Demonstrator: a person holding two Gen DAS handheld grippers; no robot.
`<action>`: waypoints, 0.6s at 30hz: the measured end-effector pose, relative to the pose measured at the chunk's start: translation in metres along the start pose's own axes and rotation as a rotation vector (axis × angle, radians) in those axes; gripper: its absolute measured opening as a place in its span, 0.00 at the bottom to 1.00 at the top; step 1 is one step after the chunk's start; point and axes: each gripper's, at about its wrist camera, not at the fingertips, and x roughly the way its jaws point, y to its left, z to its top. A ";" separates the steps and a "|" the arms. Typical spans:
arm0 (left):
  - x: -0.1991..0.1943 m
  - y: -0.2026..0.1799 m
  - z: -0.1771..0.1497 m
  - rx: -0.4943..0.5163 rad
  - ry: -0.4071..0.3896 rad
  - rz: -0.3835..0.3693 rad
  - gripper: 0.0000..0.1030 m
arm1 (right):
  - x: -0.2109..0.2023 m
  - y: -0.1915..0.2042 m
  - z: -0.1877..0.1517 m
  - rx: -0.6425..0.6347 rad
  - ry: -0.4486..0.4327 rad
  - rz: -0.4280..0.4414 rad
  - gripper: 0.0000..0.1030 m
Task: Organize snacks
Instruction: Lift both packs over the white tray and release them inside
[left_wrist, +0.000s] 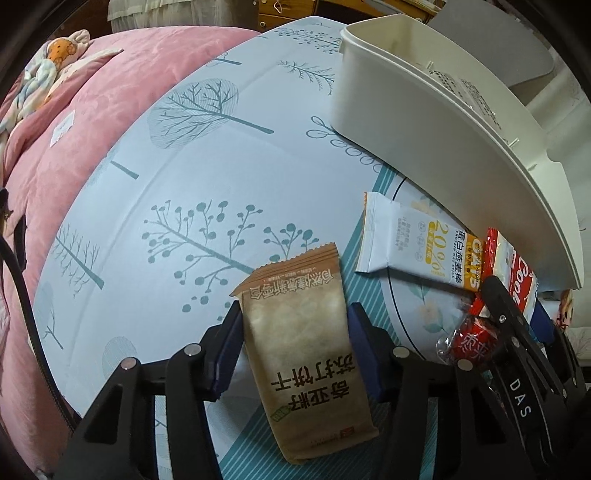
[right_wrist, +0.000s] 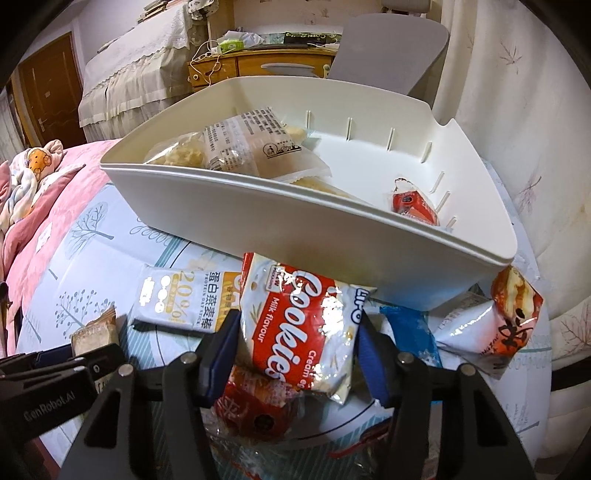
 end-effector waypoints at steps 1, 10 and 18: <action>-0.001 0.002 -0.001 -0.003 -0.005 -0.005 0.52 | -0.003 0.001 -0.001 -0.002 -0.005 -0.002 0.58; -0.033 0.022 0.007 0.013 -0.092 -0.050 0.51 | -0.030 0.012 -0.004 -0.041 -0.061 0.046 0.57; -0.087 0.010 0.028 0.093 -0.180 -0.100 0.51 | -0.057 0.024 0.013 -0.080 -0.133 0.103 0.58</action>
